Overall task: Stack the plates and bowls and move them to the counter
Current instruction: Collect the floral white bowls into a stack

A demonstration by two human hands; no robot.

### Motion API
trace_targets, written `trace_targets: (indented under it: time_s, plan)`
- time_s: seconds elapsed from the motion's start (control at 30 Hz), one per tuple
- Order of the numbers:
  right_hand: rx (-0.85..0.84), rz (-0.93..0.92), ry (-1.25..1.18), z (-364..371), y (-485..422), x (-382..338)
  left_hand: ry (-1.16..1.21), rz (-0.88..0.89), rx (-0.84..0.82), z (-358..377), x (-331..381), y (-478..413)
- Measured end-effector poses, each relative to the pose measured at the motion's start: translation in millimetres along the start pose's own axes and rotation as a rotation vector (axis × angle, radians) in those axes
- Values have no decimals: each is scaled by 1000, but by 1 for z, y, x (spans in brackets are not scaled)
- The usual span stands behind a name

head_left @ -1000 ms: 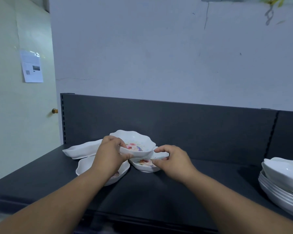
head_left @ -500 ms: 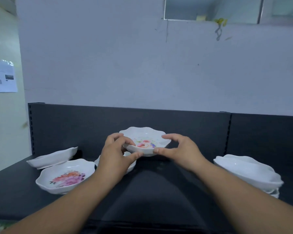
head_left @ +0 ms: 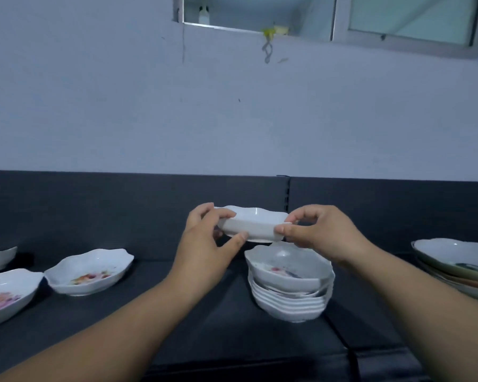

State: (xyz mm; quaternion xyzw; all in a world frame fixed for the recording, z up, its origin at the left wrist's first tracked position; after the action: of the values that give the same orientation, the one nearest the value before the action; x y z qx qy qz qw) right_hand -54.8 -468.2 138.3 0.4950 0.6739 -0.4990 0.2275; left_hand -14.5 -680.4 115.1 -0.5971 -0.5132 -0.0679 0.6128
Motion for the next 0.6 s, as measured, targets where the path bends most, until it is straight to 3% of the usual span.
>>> trace_targets:
  time_s: [0.27, 0.6]
  plan:
    - [-82, 92, -11, -44, 8, 55, -180, 34, -132, 69, 17, 26]
    - [-129, 55, 62, -52, 6, 77, -435, 105, -124, 92, 16, 45]
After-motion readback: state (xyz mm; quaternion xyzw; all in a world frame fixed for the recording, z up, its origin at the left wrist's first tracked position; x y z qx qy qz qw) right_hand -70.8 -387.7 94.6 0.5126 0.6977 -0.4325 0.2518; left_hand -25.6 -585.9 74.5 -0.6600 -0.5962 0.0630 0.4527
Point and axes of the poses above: each hand's wrist, its own y-axis away from the middle knuckle, its own z-axis out of the palm, x = y × z, the point moved 8 cm from there along -y, towards the middle knuckle, and after that the axes turned 8 degrees about x, right-handed, at the moved point
